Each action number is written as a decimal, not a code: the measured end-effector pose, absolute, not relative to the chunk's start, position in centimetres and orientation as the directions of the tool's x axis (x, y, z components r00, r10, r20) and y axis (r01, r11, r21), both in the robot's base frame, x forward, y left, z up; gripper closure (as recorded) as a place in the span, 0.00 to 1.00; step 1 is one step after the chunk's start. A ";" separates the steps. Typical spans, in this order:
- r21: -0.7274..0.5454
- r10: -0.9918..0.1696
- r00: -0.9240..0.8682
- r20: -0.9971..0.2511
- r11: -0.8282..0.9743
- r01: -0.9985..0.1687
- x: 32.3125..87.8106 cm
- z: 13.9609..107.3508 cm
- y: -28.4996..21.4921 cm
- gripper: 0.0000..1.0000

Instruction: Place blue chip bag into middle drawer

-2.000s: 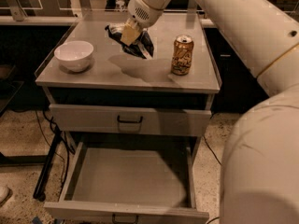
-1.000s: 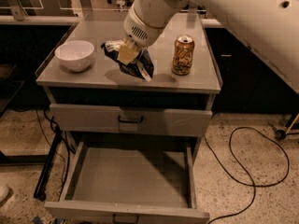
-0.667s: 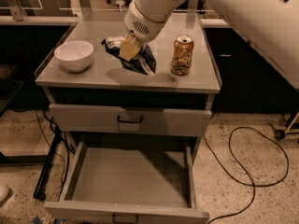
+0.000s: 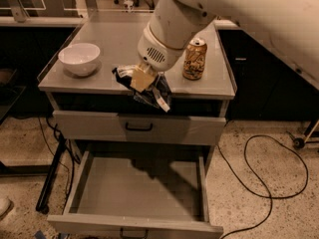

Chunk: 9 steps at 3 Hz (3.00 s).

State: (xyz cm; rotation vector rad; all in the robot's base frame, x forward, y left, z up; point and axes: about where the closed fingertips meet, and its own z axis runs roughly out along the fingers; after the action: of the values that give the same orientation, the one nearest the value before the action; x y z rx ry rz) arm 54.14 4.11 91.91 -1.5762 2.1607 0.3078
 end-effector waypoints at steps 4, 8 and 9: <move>0.236 -0.804 -0.424 -0.416 0.355 -0.905 45.7 78.1 6.9 1.00; 0.408 -0.756 -0.550 -0.354 0.404 -0.819 42.7 67.3 8.2 1.00; 0.445 -0.724 -0.615 -0.312 0.461 -0.768 43.1 62.1 8.1 1.00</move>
Offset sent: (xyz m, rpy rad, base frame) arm -0.0263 0.0024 -0.0354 0.0303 0.0941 -0.0351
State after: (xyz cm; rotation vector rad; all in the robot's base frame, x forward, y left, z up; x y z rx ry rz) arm 43.09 8.09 62.09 -1.3386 2.6169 0.8603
